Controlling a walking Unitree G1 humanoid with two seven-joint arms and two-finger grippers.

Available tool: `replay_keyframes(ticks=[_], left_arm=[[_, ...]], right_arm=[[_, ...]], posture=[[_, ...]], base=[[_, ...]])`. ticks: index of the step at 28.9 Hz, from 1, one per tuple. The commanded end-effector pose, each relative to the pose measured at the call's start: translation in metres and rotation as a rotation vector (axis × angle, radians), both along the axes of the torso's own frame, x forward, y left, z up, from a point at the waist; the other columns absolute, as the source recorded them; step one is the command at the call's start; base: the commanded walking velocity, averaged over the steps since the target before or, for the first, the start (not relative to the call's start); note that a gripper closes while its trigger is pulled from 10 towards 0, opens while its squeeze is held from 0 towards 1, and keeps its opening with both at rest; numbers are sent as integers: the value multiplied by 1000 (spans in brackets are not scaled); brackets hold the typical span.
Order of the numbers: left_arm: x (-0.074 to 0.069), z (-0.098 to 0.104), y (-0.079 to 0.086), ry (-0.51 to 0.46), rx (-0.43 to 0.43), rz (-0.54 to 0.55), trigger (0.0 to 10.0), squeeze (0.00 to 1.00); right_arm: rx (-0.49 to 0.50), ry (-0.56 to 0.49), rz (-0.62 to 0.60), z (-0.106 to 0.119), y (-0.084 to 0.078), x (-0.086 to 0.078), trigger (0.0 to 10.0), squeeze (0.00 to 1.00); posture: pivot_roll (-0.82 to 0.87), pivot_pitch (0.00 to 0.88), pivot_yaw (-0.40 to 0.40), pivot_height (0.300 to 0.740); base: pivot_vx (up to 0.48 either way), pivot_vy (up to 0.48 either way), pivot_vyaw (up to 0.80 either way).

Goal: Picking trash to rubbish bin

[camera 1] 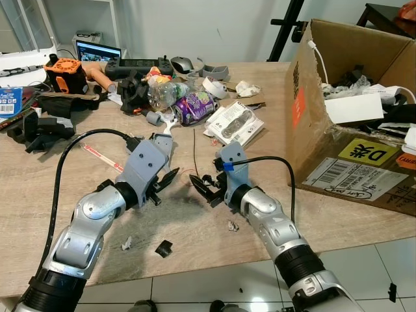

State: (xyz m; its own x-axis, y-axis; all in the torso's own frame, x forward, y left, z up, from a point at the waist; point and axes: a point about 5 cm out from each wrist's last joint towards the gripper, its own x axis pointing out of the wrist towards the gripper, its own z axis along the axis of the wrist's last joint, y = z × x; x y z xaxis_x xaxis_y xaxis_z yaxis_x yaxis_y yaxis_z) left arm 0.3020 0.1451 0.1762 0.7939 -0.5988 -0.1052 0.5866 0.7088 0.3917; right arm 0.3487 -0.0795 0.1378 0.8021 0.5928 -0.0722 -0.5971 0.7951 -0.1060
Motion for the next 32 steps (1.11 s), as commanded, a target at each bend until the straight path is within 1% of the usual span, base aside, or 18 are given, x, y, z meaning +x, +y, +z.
replay_keyframes(ticks=[1, 3, 4, 5, 9, 13, 15, 17, 18, 19, 22, 23, 24, 25, 26, 27, 31, 32], left_arm=[[-5, -8, -2, 38, 38, -24, 10000, 0], [-6, -8, -3, 43, 35, -32, 10000, 0], [-5, -8, -4, 45, 37, -35, 10000, 0], [-5, -8, -5, 48, 36, -41, 10000, 0], [-6, -8, -6, 51, 34, -44, 10000, 0], [-5, -9, -5, 51, 43, -40, 10000, 0], [-6, -9, -5, 49, 42, -37, 10000, 0], [-4, -8, -4, 45, 47, -30, 10000, 0], [-3, -7, -3, 37, 49, -15, 10000, 0], [-2, -7, -3, 32, 50, -5, 10000, 0], [-1, -4, -1, 15, 31, 22, 10000, 0], [2, -3, 1, 2, 35, 44, 10000, 0], [2, -3, 1, 2, 35, 44, 10000, 0], [3, -2, 2, -2, 36, 54, 10000, 0], [4, -1, 2, -5, 36, 59, 10000, 0], [4, -1, 2, -5, 31, 58, 10000, 0], [5, 0, 1, -11, 26, 58, 10000, 0], [5, 0, 1, -11, 26, 58, 10000, 0]], right_arm=[[-21, 63, 12, -15, -1, -4, 10000, 0], [-16, 69, 20, -16, 0, -4, 10000, 0], [-9, 76, 37, -16, 1, -5, 6980, 0], [9, 87, 70, -17, 4, -7, 0, 0], [39, 87, 99, -16, 6, -9, 0, 0], [49, 79, 121, -14, 9, -10, 0, 0], [70, 56, 129, -10, 10, -11, 0, 0], [98, 40, 132, -5, 11, -10, 0, 0], [107, 7, 123, 1, 10, -7, 0, 0], [112, -16, 117, 5, 10, -6, 0, 0], [174, -140, 66, 30, 5, 0, 0, 0], [233, -251, -2, 57, -4, 7, 3569, 0], [233, -251, -2, 57, -4, 7, 3569, 0], [257, -303, -40, 71, -9, 11, 5216, 0], [272, -336, -65, 80, -13, 13, 5216, 0], [297, -393, -87, 95, -19, 15, 10000, 0], [382, -576, -140, 145, -40, 17, 10000, 0], [382, -576, -140, 145, -40, 17, 10000, 0]], posture=[[77, 194, -44, 740], [77, 182, -43, 740], [81, 187, -44, 740], [77, 203, -45, 740], [78, 179, -43, 740], [78, 206, -44, 740], [76, 182, -43, 740], [79, 181, -43, 740], [80, 200, -46, 740], [80, 200, -46, 740], [77, 195, -46, 740], [82, 194, -46, 740], [82, 194, -46, 740], [82, 194, -46, 740], [82, 194, -46, 740], [77, 185, -44, 740], [80, 191, -44, 740], [80, 191, -44, 740]], base=[[0, 0, 0], [0, 0, 0], [0, 0, 0], [0, 0, 0], [0, 0, 0], [0, 0, 0], [0, 0, 0], [0, 0, 0], [0, 0, 0], [0, 0, 0], [0, 0, 0], [0, 0, 0], [0, 0, 0], [0, 0, 0], [0, 0, 0], [0, 0, 0], [0, 0, 0], [0, 0, 0]])
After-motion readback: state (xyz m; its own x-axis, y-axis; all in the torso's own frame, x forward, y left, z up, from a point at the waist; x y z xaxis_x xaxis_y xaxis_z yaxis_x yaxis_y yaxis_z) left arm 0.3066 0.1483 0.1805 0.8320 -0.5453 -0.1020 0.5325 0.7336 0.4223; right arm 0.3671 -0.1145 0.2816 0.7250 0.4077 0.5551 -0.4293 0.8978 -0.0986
